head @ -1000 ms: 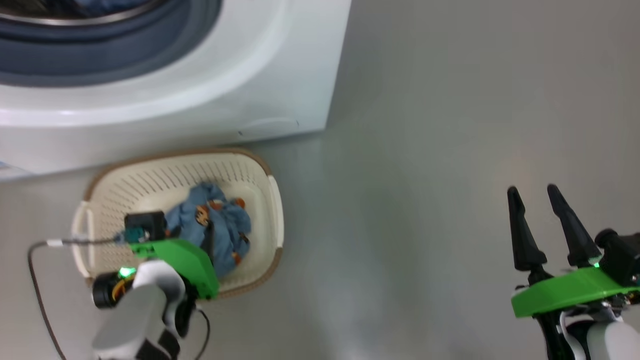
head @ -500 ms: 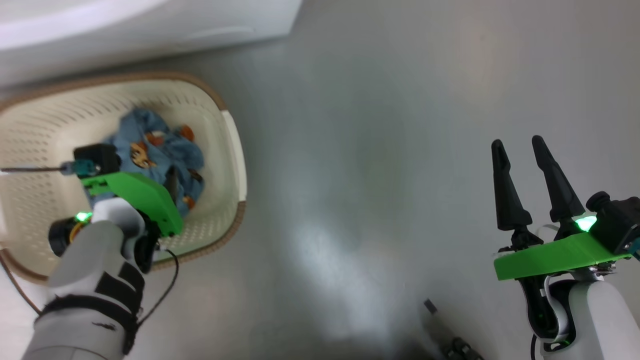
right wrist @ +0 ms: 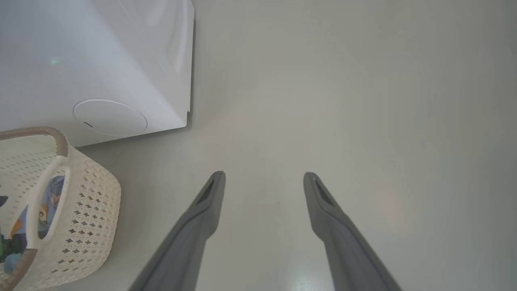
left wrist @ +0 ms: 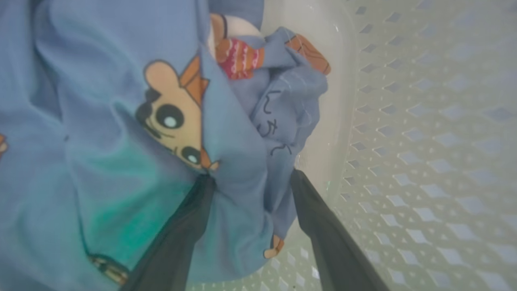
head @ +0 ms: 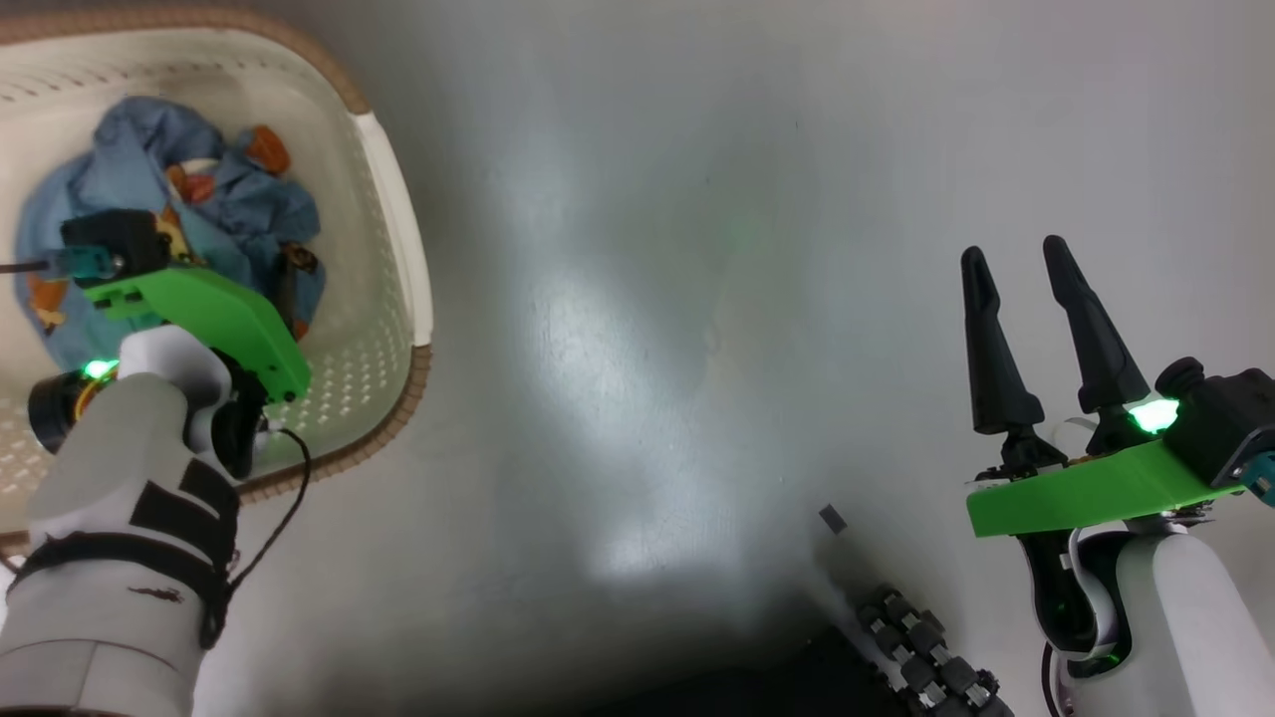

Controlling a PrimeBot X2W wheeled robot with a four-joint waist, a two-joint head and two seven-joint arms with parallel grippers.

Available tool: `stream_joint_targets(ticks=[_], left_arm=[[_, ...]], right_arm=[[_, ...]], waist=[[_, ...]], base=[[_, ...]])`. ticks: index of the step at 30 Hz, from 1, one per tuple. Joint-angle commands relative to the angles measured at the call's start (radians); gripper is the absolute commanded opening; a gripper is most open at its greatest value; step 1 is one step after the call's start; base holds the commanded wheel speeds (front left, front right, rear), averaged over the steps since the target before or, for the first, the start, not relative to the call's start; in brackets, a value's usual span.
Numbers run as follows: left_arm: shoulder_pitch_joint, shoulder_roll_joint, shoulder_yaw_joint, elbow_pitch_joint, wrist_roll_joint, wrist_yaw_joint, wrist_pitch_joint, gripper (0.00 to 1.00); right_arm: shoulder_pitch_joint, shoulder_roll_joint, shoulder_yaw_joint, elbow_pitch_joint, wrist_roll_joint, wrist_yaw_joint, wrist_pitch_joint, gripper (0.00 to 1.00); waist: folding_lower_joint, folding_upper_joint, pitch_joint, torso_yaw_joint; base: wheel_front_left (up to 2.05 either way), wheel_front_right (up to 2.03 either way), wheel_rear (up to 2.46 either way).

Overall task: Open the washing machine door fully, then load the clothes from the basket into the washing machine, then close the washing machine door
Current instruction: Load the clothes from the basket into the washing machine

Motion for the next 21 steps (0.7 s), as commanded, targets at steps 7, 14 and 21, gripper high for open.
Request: stream_joint_targets(ticks=[7, 14, 21], left_arm=[[0.015, 0.039, 0.018, 0.006, -0.015, 0.021, -0.02, 0.79], [0.035, 0.032, 0.018, 0.008, -0.024, 0.019, -0.048, 0.0], [0.062, 0.023, 0.023, 0.009, -0.037, 0.008, -0.11, 0.0]], right_arm=[[0.024, -0.01, 0.023, -0.004, 0.007, 0.004, -0.014, 1.0], [0.026, -0.01, 0.015, 0.003, 0.002, 0.004, -0.007, 1.0], [0.027, -0.01, 0.0, -0.003, -0.011, 0.004, -0.004, 1.0]], waist=[[-0.0002, -0.0001, 0.024, -0.019], [-0.0002, -0.0001, 0.003, -0.011], [-0.0002, -0.0001, -0.033, 0.013]], base=[[0.0, 0.0, 0.0], [0.0, 0.0, 0.0], [0.0, 0.0, 0.0]])
